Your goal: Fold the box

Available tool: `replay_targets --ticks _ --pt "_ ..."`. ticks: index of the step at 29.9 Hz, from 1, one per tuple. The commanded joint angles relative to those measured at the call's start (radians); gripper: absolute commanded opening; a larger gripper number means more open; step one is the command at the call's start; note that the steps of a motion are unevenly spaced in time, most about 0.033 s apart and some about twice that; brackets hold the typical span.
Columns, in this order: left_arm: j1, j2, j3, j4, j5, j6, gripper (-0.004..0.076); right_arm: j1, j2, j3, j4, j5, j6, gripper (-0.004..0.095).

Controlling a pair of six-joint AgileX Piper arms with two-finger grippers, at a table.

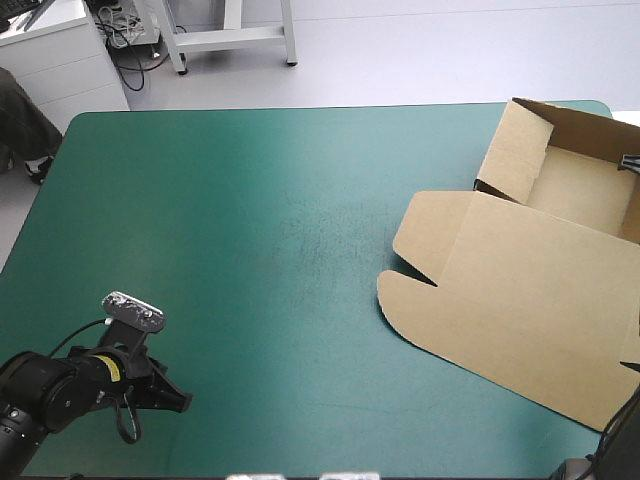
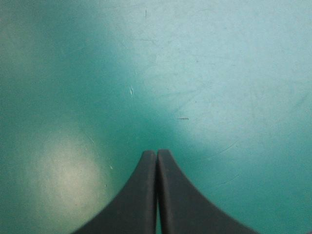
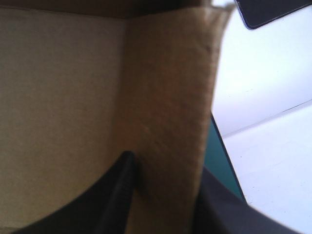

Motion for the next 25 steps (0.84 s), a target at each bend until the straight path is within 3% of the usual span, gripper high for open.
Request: replay_targets --ticks 1,4,6,11,15,17,19,25 --pt "-0.002 -0.005 -0.028 -0.005 -0.026 -0.008 -0.0032 -0.020 -0.068 -0.056 -0.012 -0.011 -0.012 0.0608" --pt "-0.002 -0.005 -0.028 -0.005 -0.026 -0.008 -0.0032 -0.020 -0.068 -0.086 0.000 0.022 -0.012 0.0847" --pt "-0.002 -0.005 -0.028 -0.005 -0.026 -0.008 -0.0032 -0.020 -0.068 -0.112 0.006 0.054 -0.012 0.0894" --pt "-0.002 -0.005 -0.028 -0.005 -0.025 -0.008 -0.0032 -0.020 -0.105 -0.124 0.038 0.056 -0.014 0.0872" --pt "-0.002 -0.005 -0.028 -0.005 -0.025 -0.008 -0.0032 -0.020 -0.151 -0.124 0.127 0.056 -0.052 0.0815" --pt "-0.002 -0.005 -0.028 -0.003 -0.025 -0.008 -0.0032 -0.020 -0.172 -0.124 0.181 0.056 -0.055 0.0748" --pt "-0.002 -0.005 -0.028 -0.001 -0.027 -0.008 -0.0032 -0.016 -0.198 -0.124 0.241 0.056 -0.069 0.0609" --pt "-0.002 -0.005 -0.028 -0.005 -0.033 -0.008 -0.0032 0.069 -0.276 -0.124 0.291 0.056 -0.092 -0.0013"
